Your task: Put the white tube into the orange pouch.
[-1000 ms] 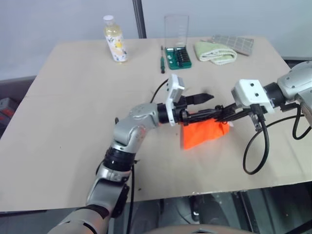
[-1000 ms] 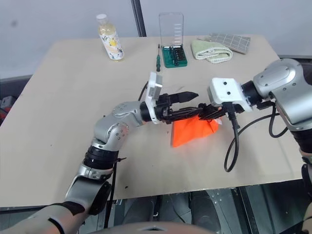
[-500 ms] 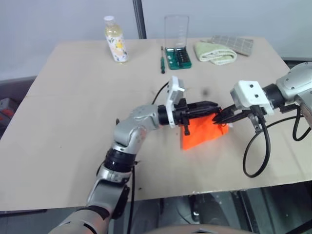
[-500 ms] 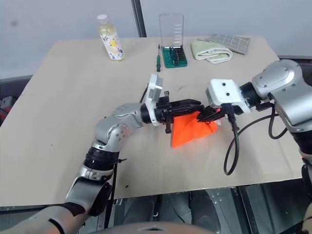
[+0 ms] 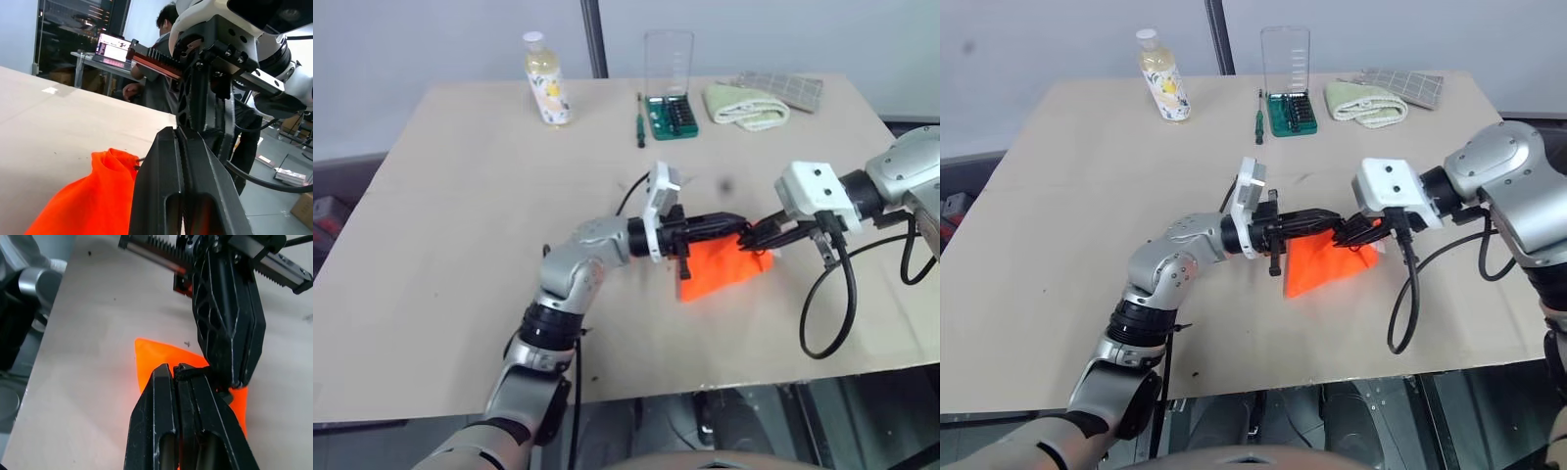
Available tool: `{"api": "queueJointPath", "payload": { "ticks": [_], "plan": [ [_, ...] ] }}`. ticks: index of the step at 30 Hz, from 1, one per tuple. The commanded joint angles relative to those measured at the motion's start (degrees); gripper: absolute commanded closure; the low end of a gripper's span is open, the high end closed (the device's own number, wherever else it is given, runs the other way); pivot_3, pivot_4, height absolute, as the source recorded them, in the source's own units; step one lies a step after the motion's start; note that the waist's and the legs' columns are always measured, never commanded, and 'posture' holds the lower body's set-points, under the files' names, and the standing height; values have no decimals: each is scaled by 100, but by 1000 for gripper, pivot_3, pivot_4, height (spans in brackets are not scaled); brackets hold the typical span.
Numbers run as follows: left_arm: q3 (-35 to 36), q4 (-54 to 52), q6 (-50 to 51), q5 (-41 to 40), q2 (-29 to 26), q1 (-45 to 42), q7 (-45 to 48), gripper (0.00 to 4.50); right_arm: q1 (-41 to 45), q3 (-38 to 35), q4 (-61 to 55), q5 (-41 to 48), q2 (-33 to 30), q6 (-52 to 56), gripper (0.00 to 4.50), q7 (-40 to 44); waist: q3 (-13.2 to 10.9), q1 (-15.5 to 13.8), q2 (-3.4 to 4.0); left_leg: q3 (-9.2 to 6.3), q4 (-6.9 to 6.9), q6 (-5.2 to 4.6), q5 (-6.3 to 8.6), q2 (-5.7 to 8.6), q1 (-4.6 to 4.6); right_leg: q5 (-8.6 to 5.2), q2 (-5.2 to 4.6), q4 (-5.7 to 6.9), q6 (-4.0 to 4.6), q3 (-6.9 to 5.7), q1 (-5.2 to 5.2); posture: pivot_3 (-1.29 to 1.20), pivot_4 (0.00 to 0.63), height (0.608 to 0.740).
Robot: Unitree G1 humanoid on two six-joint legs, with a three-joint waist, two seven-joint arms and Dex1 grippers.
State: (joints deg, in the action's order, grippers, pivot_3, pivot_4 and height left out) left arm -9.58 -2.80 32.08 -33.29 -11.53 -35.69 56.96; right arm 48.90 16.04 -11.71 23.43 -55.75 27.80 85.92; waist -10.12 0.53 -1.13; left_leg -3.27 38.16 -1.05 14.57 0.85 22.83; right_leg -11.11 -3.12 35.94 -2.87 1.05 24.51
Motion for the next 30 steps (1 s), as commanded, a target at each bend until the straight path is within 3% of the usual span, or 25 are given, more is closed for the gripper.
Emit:
{"api": "queueJointPath", "payload": {
  "ticks": [1, 14, 18, 25, 30],
  "plan": [
    [-238, -82, -142, 152, 117, 49, -34, 4436, 352, -573, -301, 416, 65, 207, 4500, -34, 0, -2, 0, -1, 0, 0, 0, 0, 0, 0, 0, 0, 0, 0, 0, 0, 150, 740],
    [-440, -102, -287, 327, 293, 157, -119, 4436, 557, -934, -154, 720, 402, 497, 4500, -424, 1, -4, 1, -4, 5, -2, 1, 0, 0, 1, 0, 4, -1, 0, -2, 0, 150, 740],
    [-218, 81, -606, 523, 228, 70, -283, 4436, 522, -995, -122, 764, 443, 545, 4500, -551, 1, -8, 1, -4, 5, -2, 1, 0, 0, 1, 0, 3, -1, 0, -2, 0, 150, 740],
    [-397, 431, -3071, 2108, -364, 1, -426, 4436, 518, -1181, -91, 905, 457, 678, 4500, -711, 1, -12, 2, 4, 4, -2, 1, 0, -1, 3, 1, 3, 1, 1, -2, 0, 150, 740],
    [-364, 592, -4254, 2671, -620, 73, -613, 2276, 545, -1285, -11, 1101, 529, 844, 4500, -805, 1, -47, 1, 5, 3, -3, 2, 0, 1, 3, -5, -2, 0, 3, -2, 0, 150, 740]
  ]
}}
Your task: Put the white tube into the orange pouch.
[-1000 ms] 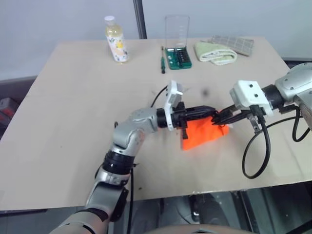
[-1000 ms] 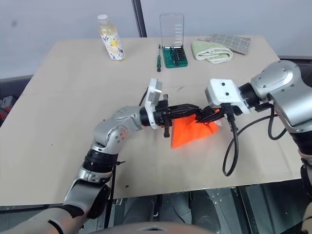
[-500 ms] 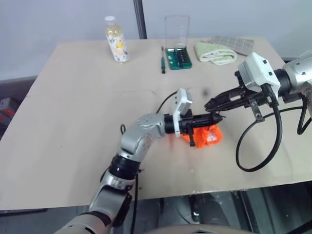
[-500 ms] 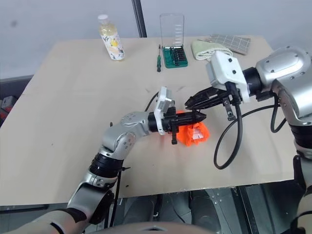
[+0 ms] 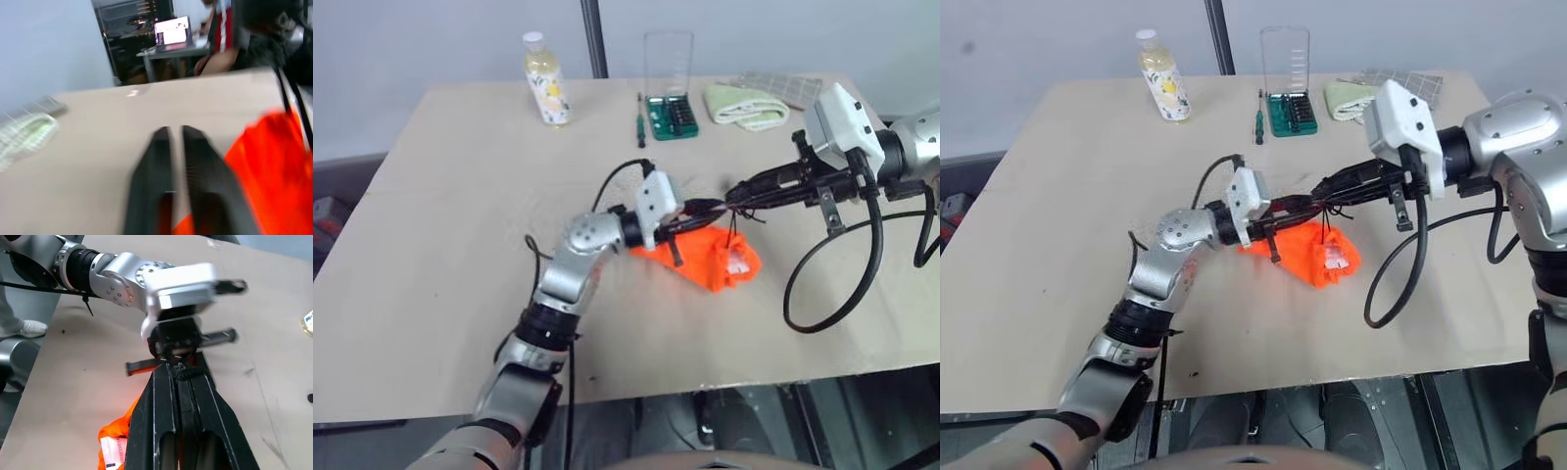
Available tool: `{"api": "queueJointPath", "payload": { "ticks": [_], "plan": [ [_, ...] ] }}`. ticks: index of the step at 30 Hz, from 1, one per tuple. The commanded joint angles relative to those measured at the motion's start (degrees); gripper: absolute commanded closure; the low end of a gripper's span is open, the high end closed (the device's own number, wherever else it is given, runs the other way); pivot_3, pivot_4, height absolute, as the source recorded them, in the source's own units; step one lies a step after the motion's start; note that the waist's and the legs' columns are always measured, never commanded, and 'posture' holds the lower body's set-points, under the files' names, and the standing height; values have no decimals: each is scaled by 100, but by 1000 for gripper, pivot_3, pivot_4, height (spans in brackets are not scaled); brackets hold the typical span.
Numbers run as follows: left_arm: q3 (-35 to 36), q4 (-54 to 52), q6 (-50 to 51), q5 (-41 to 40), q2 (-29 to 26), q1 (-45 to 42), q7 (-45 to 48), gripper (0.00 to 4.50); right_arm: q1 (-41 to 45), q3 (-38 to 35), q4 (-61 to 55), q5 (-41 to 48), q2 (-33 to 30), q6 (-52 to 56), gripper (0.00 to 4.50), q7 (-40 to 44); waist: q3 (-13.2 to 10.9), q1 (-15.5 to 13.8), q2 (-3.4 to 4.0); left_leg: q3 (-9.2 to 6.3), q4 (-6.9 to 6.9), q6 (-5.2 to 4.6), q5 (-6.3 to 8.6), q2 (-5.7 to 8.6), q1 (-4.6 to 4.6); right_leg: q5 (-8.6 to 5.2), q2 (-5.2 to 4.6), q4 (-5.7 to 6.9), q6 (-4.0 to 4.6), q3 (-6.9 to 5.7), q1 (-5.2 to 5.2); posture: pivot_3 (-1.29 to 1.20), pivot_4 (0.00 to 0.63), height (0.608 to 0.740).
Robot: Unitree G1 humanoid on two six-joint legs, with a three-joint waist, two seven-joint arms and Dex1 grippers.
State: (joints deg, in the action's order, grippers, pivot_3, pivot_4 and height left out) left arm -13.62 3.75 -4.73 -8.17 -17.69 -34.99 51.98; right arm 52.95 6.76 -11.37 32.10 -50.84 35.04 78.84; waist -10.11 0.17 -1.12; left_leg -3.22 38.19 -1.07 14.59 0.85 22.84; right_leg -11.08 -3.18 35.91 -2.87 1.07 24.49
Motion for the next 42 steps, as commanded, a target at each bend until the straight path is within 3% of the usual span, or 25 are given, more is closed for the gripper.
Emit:
{"api": "queueJointPath", "payload": {
  "ticks": [1, 2, 11, 17, 24, 34, 42],
  "plan": [
    [60, -119, -667, 136, -15, 10, -94, 1714, 143, -386, -33, 282, 60, 160, 4500, -112, 0, -20, 0, -1, 0, -1, 0, -1, 0, 0, -1, 0, 0, 0, 0, 0, 150, 740],
    [92, -212, -663, 42, 1, 18, -73, 1364, 144, -398, -25, 302, 69, 184, 4500, -114, 0, -32, 0, -2, 1, -1, 0, -1, 1, 0, -2, 0, 0, 0, 0, 0, 150, 740],
    [243, -819, 375, -1041, 199, -223, 130, 1364, 81, -363, -103, 337, 45, 262, 4500, -124, 0, -88, 0, 0, 6, -2, 1, 0, 3, 1, 2, 3, -3, -5, 0, 0, 150, 740],
    [228, -1161, 999, -1670, -146, -115, 856, 1364, 81, -359, -93, 308, -8, 282, 4500, -104, 0, -77, 0, 1, 6, -2, 1, -2, 2, 2, 8, 4, -4, -5, 0, 0, 150, 740],
    [348, -1033, 1256, -1949, -578, -153, 1515, 1364, 60, -348, -122, 290, -19, 307, 4500, -120, 0, -93, 0, 3, 8, -2, 1, -2, 2, 1, 9, 4, -4, -4, -1, 0, 150, 740],
    [270, -767, 977, -1660, 21, -478, 1134, 1364, 77, -317, -201, 350, -33, 408, 4500, -53, 0, -87, 0, 0, 9, -2, 1, -1, 2, 2, 9, 2, -4, -5, -3, 0, 150, 740],
    [332, -400, 738, -1517, 120, -645, 1176, 1364, 59, -332, -267, 378, -32, 466, 4500, -48, 0, -82, 0, 2, 9, -2, 1, -1, 2, 2, 9, 3, -5, -4, -3, 0, 150, 740]
  ]
}}
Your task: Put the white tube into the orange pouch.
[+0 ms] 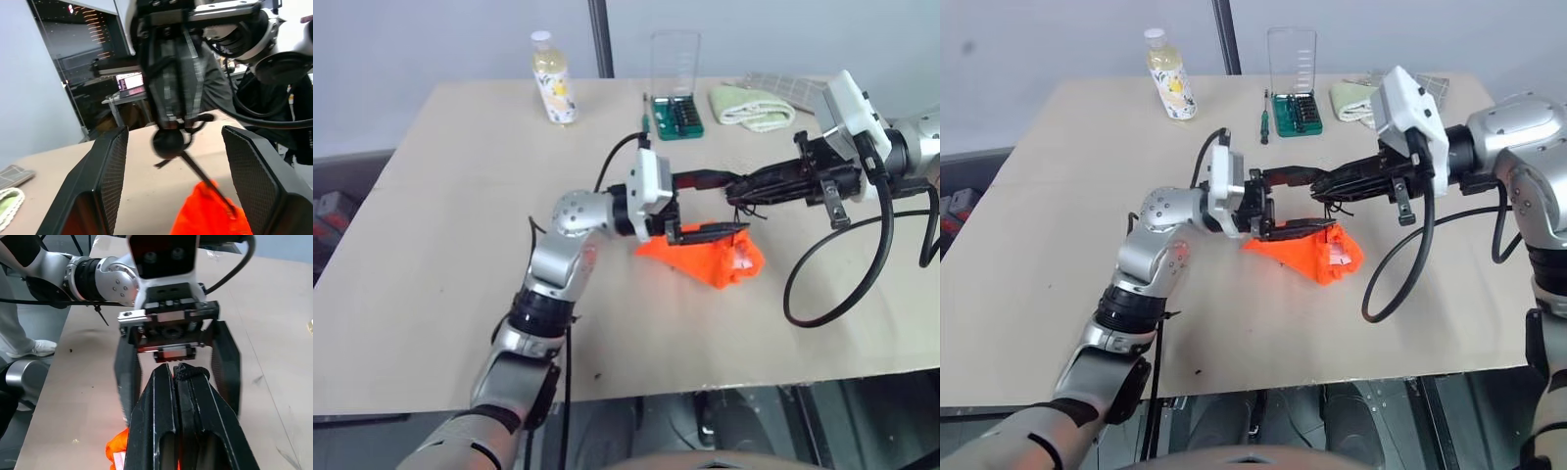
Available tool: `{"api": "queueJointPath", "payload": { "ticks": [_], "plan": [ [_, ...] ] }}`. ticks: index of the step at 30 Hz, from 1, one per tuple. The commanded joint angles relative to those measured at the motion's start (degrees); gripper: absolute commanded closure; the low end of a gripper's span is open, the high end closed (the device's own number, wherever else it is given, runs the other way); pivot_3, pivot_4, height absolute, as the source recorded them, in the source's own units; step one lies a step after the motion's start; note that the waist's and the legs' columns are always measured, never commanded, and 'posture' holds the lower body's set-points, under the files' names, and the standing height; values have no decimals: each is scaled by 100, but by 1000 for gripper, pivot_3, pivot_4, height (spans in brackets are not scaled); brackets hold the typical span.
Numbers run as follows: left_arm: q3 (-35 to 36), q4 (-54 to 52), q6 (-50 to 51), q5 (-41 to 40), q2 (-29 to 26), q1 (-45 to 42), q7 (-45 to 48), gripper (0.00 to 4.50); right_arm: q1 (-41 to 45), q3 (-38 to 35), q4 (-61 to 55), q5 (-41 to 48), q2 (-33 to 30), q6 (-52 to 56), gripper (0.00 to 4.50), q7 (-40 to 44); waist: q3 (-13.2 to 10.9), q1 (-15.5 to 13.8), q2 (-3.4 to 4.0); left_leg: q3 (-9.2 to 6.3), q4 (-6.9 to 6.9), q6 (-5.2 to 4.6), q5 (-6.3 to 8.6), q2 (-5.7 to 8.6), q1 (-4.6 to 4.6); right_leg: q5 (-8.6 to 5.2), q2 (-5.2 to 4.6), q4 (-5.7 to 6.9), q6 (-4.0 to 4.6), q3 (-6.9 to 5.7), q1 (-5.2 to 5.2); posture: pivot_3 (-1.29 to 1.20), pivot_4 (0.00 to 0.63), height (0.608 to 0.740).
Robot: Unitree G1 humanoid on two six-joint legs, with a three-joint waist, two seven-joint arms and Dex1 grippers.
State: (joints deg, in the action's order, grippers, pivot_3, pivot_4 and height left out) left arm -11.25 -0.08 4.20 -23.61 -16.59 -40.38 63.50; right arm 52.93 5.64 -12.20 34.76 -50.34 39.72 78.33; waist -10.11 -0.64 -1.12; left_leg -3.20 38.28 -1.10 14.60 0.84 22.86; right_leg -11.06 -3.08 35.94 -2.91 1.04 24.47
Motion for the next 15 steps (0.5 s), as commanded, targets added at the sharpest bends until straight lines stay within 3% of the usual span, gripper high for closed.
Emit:
{"api": "queueJointPath", "payload": {
  "ticks": [1, 7, 10, 13, 14, 15],
  "plan": [
    [91, -7, -160, 19, 9, -108, 39, 1364, 56, -226, -196, 117, -83, 5, 4500, 2, 0, -1, 0, 0, 0, 0, 0, 0, 0, 0, 0, 0, 0, 0, 0, 0, 150, 740],
    [100, 117, -133, -62, 97, -177, 60, 1364, 45, -231, -210, 139, -89, 10, 4500, 3, 0, -3, 0, -1, 0, 0, 0, 0, 0, 0, 0, 0, 0, 0, 0, 0, 150, 740],
    [146, 155, -118, -91, 147, -233, 16, 2488, 52, -215, -199, 130, -85, 6, 4500, -4, 0, -3, 0, -1, 0, 0, 0, 0, 0, 0, 0, 0, 0, 0, 0, 0, 150, 740],
    [209, 118, -5, -189, 196, -264, -31, 3989, 32, -213, -200, 117, -94, -6, 4500, -4, 0, -2, 0, 0, 0, 0, 0, 0, 0, 0, 0, 0, 0, 0, 0, 0, 150, 740],
    [224, 100, 33, -218, 200, -268, -30, 4344, 30, -210, -197, 110, -95, -9, 4500, -6, 0, -2, 0, 0, 0, 0, 0, 0, 0, 0, 0, 0, 0, 0, 0, 0, 150, 740],
    [236, 92, 55, -229, 201, -275, -28, 4344, 28, -206, -188, 104, -95, -15, 4500, -5, 0, -2, 0, -1, 0, 0, 0, 0, 0, 0, 0, 0, -1, 0, 0, 0, 150, 740]
  ]
}}
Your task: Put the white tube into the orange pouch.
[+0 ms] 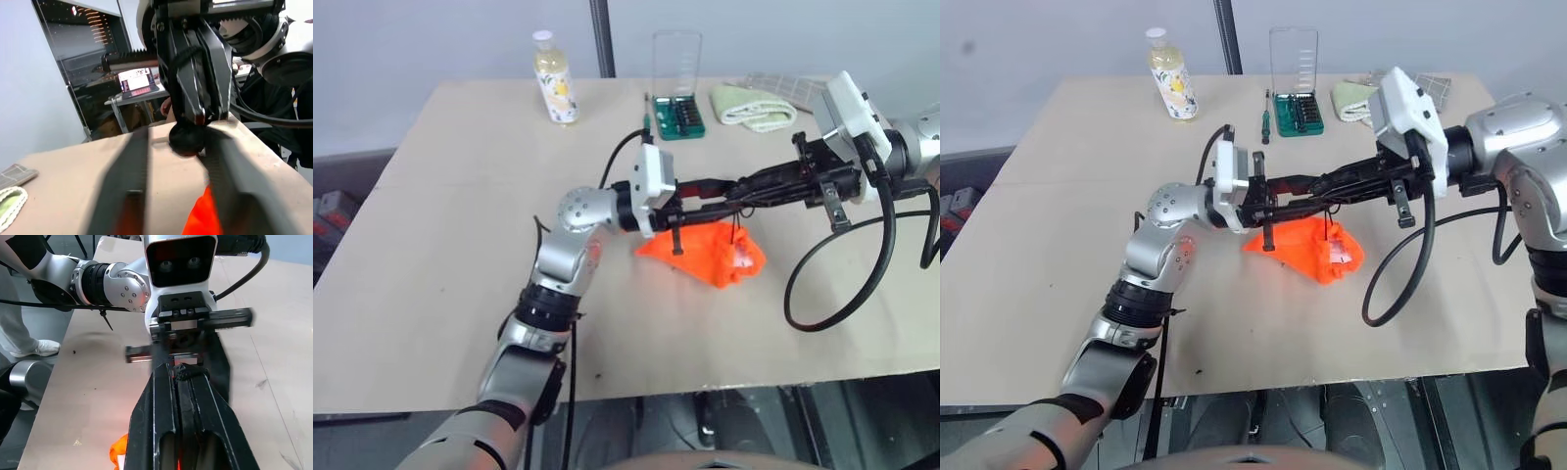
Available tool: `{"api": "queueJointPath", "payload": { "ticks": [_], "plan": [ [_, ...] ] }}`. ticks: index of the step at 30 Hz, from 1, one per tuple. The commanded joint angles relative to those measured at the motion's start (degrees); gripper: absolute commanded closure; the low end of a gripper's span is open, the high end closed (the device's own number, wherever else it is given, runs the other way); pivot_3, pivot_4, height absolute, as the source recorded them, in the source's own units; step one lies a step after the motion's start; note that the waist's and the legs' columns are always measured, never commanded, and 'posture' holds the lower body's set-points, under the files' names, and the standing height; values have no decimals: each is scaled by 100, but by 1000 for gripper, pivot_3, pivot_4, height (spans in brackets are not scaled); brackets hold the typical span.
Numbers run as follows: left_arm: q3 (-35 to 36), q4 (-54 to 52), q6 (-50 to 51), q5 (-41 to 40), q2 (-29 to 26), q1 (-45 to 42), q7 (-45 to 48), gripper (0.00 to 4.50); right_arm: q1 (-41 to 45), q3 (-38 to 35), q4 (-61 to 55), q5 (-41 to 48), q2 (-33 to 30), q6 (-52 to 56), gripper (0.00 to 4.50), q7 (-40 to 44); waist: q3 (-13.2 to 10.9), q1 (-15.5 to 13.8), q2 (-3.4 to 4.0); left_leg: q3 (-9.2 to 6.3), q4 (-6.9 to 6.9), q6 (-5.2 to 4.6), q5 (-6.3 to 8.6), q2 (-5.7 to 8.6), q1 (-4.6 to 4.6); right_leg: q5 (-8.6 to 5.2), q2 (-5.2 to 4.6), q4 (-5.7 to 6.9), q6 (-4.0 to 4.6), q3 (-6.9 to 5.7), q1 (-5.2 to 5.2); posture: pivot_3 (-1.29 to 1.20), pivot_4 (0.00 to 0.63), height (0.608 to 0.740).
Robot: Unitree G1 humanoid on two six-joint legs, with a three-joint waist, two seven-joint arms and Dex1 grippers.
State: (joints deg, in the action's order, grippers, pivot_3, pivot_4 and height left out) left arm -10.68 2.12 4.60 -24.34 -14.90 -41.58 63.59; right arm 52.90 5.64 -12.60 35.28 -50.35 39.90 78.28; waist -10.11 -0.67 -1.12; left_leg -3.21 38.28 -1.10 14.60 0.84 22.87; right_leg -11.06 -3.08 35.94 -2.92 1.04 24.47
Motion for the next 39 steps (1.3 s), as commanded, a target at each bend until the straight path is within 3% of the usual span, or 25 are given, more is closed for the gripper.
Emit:
{"api": "queueJointPath", "payload": {
  "ticks": [1, 14, 39],
  "plan": [
    [192, -135, 39, -169, 32, -157, -40, 4344, 29, -203, -144, 48, -94, -37, 4500, 0, 0, 0, 0, 0, 0, 0, 0, 0, 0, 0, 0, 0, 0, 0, 0, 0, 150, 740],
    [-32, 26, -150, 217, -18, 80, 50, 4344, 160, -473, -82, 363, -26, 147, 4500, -106, 0, 0, 0, 0, 0, 0, 0, 0, 0, 0, 0, 0, 0, 0, 0, 0, 150, 740],
    [-726, 536, -750, 891, 7, 852, 226, 4344, 822, -1318, 590, 1162, 459, 577, 4500, -1062, 0, -4, 2, 1, -1, -1, 1, 0, 1, 0, 0, 1, 0, 2, 0, 0, 150, 740]
  ]
}}
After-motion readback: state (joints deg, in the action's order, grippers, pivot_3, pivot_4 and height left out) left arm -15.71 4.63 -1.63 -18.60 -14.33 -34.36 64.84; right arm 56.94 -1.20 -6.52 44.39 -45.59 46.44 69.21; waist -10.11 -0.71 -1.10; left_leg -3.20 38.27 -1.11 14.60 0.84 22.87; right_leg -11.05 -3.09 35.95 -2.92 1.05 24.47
